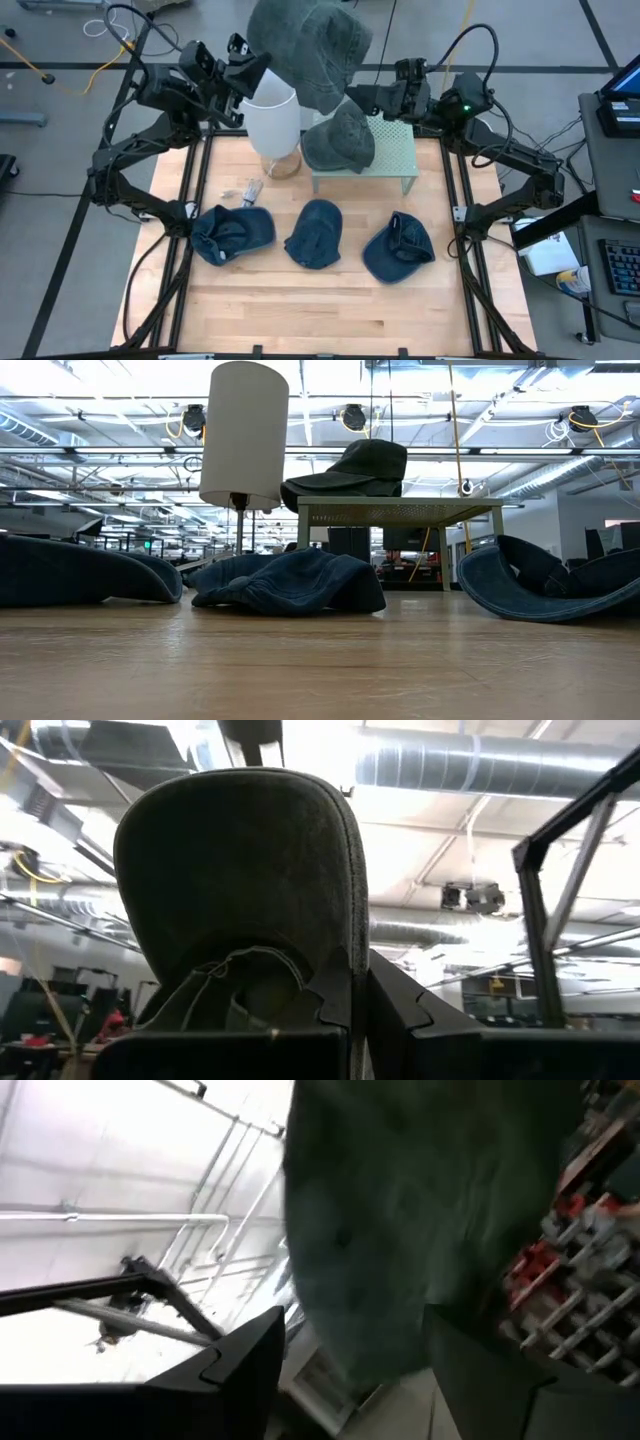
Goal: Pick & Place hat
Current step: Stack the green cap on the green cap on the shelf, then put the left blue cap on the shelf
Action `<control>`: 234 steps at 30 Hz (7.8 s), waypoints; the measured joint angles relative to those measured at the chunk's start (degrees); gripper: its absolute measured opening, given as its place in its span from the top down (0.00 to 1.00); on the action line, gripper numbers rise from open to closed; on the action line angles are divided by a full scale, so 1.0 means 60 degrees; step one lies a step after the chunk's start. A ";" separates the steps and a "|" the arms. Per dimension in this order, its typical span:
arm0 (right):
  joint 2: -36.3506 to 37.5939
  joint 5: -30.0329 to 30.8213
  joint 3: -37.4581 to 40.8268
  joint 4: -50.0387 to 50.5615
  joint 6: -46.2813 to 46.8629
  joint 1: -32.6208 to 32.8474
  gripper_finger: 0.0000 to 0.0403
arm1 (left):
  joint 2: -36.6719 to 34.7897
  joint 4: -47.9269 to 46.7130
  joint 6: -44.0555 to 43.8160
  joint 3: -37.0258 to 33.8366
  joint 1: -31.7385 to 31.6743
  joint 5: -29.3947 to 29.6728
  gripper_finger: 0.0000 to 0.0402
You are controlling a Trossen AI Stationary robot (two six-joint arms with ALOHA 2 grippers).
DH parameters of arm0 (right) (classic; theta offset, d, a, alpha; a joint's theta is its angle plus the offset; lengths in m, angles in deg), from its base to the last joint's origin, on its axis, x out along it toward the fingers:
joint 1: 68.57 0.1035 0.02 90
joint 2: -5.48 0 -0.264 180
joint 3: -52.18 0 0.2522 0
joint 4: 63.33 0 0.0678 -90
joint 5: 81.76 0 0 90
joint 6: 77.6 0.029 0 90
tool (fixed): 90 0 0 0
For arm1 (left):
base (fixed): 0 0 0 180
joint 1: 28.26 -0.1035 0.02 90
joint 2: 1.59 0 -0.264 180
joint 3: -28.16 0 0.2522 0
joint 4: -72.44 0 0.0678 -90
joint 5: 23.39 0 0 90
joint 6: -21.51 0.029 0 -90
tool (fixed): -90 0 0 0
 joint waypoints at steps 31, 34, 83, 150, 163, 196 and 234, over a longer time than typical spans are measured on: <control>0.0172 0.0317 0.0007 0.0999 -0.0530 0.0058 0.42 | 0.0142 0.0109 0.0092 0.0004 0.0697 0.0178 0.98; 0.0172 0.0302 0.0007 0.0578 -0.0556 0.0148 0.42 | 0.0142 -0.0090 0.0073 0.0004 0.0702 0.0151 0.98; 0.2103 -0.4102 0.0022 0.4250 0.0786 -0.2943 0.95 | -0.1158 -1.0742 -0.1525 -0.0007 0.1522 -0.0330 0.41; -0.3123 -0.6418 -0.1766 0.7699 -0.9967 -0.4075 0.95 | -0.1155 -1.1142 -0.0594 -0.0004 0.2425 0.0375 0.40; -0.3132 -0.3470 -0.1728 1.0786 -1.3051 -0.3948 0.95 | -0.1144 -1.1142 -0.0601 -0.0004 0.2425 0.0464 0.40; -0.0571 0.1529 -0.1020 1.1634 -1.1363 -0.3634 0.29 | -0.1133 -1.2877 -0.2052 0.0004 0.2425 0.0902 0.40; 0.1713 0.1587 -0.1020 1.2224 -1.0261 -0.0224 0.30 | 0.3625 -1.9768 -0.4484 -0.0004 0.6487 0.4116 0.40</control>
